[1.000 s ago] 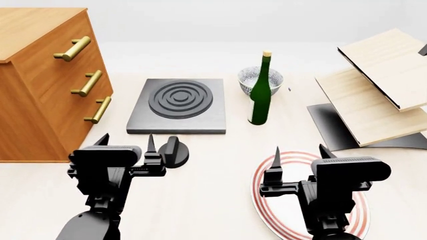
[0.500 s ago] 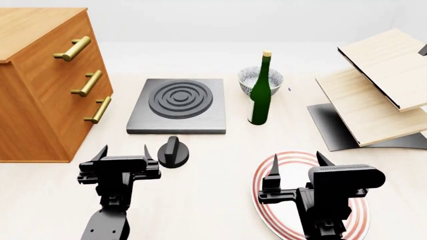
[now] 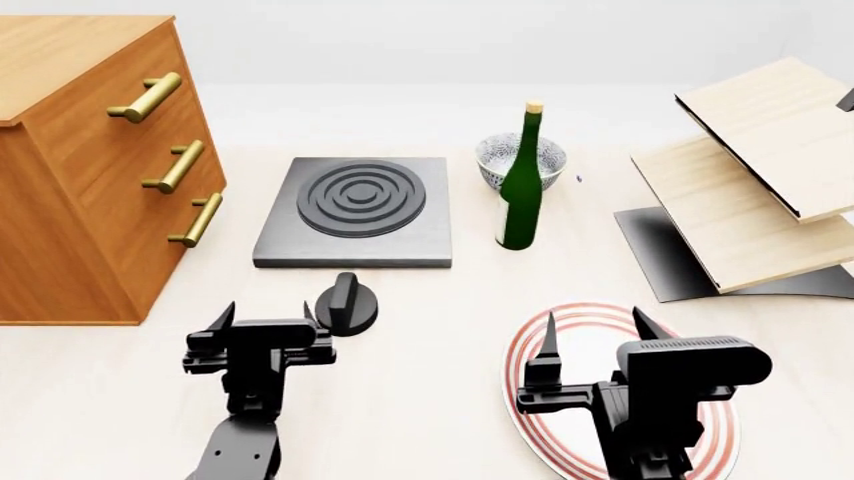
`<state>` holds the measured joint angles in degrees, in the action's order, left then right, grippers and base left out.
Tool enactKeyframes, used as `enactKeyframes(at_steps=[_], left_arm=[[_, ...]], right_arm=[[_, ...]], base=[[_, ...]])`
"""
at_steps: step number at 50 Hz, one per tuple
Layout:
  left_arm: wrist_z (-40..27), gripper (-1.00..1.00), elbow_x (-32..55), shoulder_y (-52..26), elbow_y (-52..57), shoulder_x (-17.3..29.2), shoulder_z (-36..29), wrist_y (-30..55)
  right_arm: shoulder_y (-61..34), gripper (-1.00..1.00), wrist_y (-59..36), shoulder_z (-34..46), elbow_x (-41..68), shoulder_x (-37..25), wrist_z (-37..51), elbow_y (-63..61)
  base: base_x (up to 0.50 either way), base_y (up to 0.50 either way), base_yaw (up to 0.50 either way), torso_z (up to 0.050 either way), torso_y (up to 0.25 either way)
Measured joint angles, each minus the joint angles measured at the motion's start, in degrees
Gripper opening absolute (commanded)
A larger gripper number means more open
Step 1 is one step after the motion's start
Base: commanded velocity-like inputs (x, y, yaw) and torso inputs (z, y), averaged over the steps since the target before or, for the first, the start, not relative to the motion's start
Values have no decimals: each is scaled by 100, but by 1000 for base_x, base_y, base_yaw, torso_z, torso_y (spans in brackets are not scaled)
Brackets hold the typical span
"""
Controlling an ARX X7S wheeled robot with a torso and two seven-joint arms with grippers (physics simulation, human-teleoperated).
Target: Turn on the stove.
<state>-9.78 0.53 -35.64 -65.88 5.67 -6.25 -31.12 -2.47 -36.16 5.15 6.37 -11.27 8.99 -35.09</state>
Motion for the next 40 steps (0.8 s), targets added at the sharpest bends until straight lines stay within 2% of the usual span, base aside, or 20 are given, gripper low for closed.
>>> enactKeyframes(at_steps=[14, 21, 30, 40], left_arm=[[-55, 100, -97, -291, -664, -316, -210, -285], [-55, 100, 262, -184, -430, -409, -814, -176], [-73, 100, 691, 685, 2124, -62, -1404, 1175], [-366, 100, 1353, 1639, 5748, 662, -1492, 3103]], right_arm=[[108, 100, 175, 4, 44, -38, 31, 76], [138, 100, 213, 4, 72, -55, 49, 90], [151, 100, 232, 11, 102, -77, 75, 90], [144, 100, 228, 62, 114, -103, 103, 78]], base=[[0, 0, 0, 0, 0], [0, 0, 0, 0, 0], [0, 0, 0, 0, 0], [0, 0, 0, 0, 0]])
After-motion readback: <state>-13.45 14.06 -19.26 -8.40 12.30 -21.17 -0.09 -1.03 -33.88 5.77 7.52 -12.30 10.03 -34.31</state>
